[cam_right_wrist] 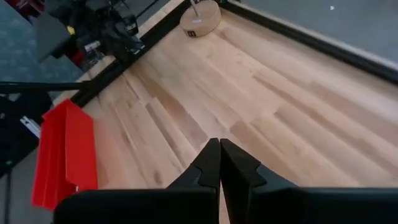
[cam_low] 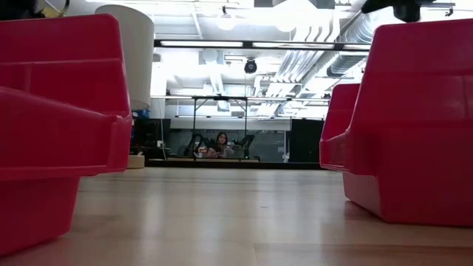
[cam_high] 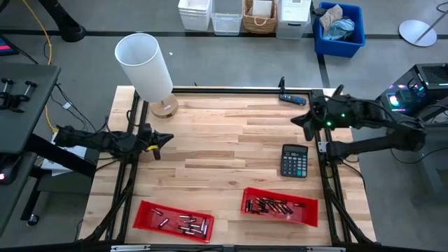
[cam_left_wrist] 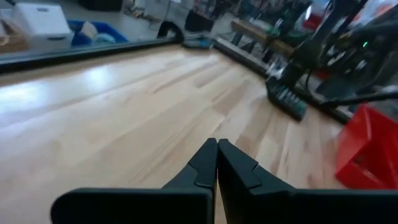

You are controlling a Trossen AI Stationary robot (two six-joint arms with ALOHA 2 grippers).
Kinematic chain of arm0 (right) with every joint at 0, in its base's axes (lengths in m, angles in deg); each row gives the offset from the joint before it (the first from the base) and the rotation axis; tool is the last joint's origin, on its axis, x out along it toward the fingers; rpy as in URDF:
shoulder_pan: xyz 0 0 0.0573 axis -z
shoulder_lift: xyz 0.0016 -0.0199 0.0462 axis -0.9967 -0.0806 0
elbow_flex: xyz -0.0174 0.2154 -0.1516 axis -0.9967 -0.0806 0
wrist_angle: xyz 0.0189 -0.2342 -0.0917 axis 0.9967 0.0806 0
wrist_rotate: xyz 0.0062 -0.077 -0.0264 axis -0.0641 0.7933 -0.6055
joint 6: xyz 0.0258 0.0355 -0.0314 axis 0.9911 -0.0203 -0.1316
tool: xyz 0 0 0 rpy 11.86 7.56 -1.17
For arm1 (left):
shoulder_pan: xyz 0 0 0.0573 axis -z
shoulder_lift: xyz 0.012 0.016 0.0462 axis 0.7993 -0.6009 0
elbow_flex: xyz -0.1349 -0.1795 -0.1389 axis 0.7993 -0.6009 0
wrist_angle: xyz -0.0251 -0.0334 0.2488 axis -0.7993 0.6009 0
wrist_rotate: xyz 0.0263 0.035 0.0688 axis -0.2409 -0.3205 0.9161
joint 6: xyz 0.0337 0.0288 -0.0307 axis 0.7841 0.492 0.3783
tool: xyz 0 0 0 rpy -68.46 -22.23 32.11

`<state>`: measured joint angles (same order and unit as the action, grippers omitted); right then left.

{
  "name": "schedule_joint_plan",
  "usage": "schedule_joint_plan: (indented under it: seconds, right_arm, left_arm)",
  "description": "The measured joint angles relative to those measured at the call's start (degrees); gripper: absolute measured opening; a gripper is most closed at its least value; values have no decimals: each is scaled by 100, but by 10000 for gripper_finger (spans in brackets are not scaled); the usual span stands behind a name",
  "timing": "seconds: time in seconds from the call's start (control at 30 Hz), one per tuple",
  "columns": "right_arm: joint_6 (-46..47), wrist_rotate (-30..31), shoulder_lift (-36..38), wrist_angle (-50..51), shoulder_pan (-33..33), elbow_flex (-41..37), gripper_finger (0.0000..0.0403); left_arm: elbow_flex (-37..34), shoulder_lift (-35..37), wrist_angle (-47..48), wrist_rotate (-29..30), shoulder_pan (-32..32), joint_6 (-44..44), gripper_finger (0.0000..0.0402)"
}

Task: Sort batteries
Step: Return to Home Position

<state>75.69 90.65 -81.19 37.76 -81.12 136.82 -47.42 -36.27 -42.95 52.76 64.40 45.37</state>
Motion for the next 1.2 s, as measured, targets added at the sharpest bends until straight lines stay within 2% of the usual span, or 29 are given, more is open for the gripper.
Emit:
schedule_joint_plan:
  seconds: [0.1, 0.2, 0.4, 0.53, 0.67, 0.77, 1.07, 1.2]
  right_arm:
    - [265, -79, 448, -38, -67, -528, 1]
    - [571, -192, 1133, -461, -120, -1429, 0]
    - [-113, -338, 2661, -2844, -36, -3549, 0]
    - [-524, -595, 3572, -3969, 74, -4848, 0]
    - [-462, -1208, 4215, -4993, 98, -5908, 0]
    - [-122, -1391, 4517, -5711, 91, -6531, 0]
    - [-949, -1321, 4388, -5450, 10, -6542, 0]
    - [-996, -1321, 4393, -5450, 10, -6542, 0]
  left_arm:
    - [9, 194, 89, 18, -18, -5, 0]
    - [7, 225, 148, 21, -18, -17, 0]
    - [11, 182, 70, -87, -16, -102, 0]
    - [11, 182, 73, -87, -16, -109, 1]
    - [11, 182, 87, -88, -16, -60, 1]
    - [11, 182, 69, -87, -16, 61, 1]
    - [9, 182, 75, -87, -16, 108, 1]
    - [9, 182, 71, -87, -16, 100, 1]
